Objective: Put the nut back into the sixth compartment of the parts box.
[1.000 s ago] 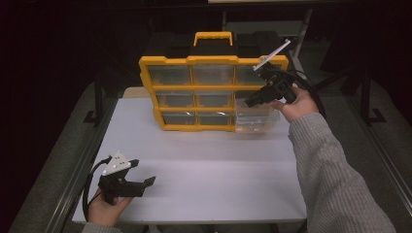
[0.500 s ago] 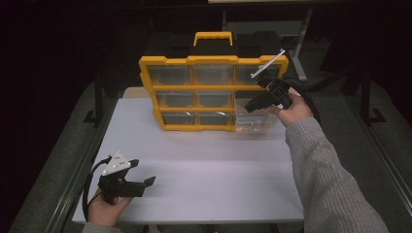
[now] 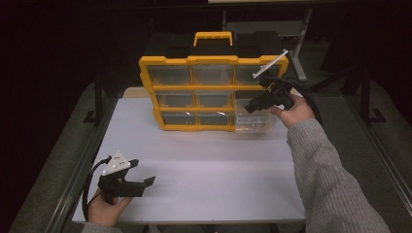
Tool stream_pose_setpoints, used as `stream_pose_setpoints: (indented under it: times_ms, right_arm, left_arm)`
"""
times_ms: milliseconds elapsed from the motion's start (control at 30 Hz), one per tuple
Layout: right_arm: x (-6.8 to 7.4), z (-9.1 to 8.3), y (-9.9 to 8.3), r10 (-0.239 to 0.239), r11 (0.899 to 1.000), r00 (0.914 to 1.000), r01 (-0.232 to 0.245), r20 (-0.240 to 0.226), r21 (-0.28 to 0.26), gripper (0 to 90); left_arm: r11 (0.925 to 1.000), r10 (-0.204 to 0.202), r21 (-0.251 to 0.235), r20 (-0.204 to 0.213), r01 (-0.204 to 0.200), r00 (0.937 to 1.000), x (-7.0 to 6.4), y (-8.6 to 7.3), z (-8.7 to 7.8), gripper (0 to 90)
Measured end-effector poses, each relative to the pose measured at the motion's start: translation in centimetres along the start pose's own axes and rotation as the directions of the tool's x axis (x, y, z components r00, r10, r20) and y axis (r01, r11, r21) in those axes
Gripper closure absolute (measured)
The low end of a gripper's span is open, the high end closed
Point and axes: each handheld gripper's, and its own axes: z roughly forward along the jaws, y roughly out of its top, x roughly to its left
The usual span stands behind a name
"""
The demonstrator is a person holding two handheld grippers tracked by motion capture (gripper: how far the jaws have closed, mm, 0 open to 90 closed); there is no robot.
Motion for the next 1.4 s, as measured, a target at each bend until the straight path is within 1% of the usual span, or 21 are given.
stream_pose_setpoints:
  times_ms: [100,200,367,400,467,700,900,933,1000,1033,1100,1133,1300,1333,1400]
  right_arm:
    - [0.4,-0.6,-0.1,-0.015,1.000,0.9999,0.015,0.000,-0.014,61.7]
    - [0.9,-1.2,-0.3,-0.014,1.000,0.9999,0.014,-0.007,-0.025,60.3]
    - [1.5,-2.3,-0.9,-0.025,0.999,0.9996,0.024,-0.010,-0.049,58.8]
    - [1.6,-2.5,-1.1,-0.034,0.998,0.9994,0.033,-0.013,-0.057,58.7]
    - [2.0,-2.9,-1.4,-0.026,0.998,0.9996,0.025,-0.013,-0.064,57.6]
    - [2.7,-4.0,-2.9,-0.027,0.996,0.9995,0.026,-0.014,-0.091,55.1]
    - [3.0,-4.7,-4.5,-0.020,0.993,0.9998,0.018,-0.010,-0.120,52.0]
    - [3.0,-4.8,-4.8,-0.011,0.993,0.9999,0.010,-0.010,-0.121,51.7]
    - [3.0,-4.9,-5.4,-0.007,0.992,0.9999,0.006,-0.008,-0.126,51.3]
    - [2.9,-4.9,-5.6,-0.005,0.992,1.0000,0.005,-0.006,-0.128,50.8]
    - [2.8,-5.0,-6.2,0.003,0.991,1.0000,-0.004,-0.008,-0.131,50.5]
    - [2.8,-5.1,-6.4,0.007,0.991,0.9999,-0.008,-0.008,-0.134,50.3]
    - [2.9,-5.4,-7.7,0.019,0.989,0.9998,-0.018,0.000,-0.147,48.2]
    - [2.9,-5.5,-8.0,0.021,0.988,0.9998,-0.020,0.001,-0.151,47.7]
    - [2.9,-5.6,-8.5,0.028,0.988,0.9996,-0.027,0.006,-0.155,46.0]
  left_arm:
    - [1.0000,0.000,0.001,0.000,0.000,1.0000,0.0,0.0,0.0,16.0]
    - [1.0000,0.002,0.004,0.001,-0.002,1.0000,0.0,0.0,0.0,16.0]
    - [1.0000,-0.006,0.002,0.002,0.006,1.0000,-0.1,0.0,0.0,16.0]
    - [0.9999,-0.010,-0.002,0.001,0.010,0.9999,-0.2,0.0,0.1,16.0]
    - [1.0000,0.001,-0.004,-0.001,-0.001,1.0000,-0.1,0.1,0.1,16.0]
    - [1.0000,0.002,-0.010,-0.004,-0.002,1.0000,-0.1,0.1,0.1,16.0]
    - [0.9999,-0.002,-0.014,-0.002,0.002,1.0000,-0.1,0.1,0.1,16.0]
    - [1.0000,0.007,-0.006,-0.004,-0.007,1.0000,-0.1,0.1,0.0,16.0]
    - [1.0000,0.007,-0.005,-0.003,-0.007,1.0000,-0.1,0.1,0.0,16.0]
    - [0.9999,-0.007,-0.016,-0.002,0.007,1.0000,-0.2,0.1,0.1,16.0]
    - [0.9998,-0.006,-0.018,-0.003,0.006,1.0000,-0.1,0.1,0.1,16.0]
    - [0.9999,0.004,-0.011,-0.004,-0.004,1.0000,-0.1,0.1,0.0,16.0]
    - [0.9999,0.002,-0.011,-0.005,-0.002,1.0000,0.0,0.1,0.0,16.0]
    - [0.9999,0.014,-0.001,-0.006,-0.014,0.9999,0.0,0.1,-0.1,16.0]
    - [0.9999,0.009,-0.006,-0.003,-0.009,1.0000,0.0,0.1,-0.1,16.0]
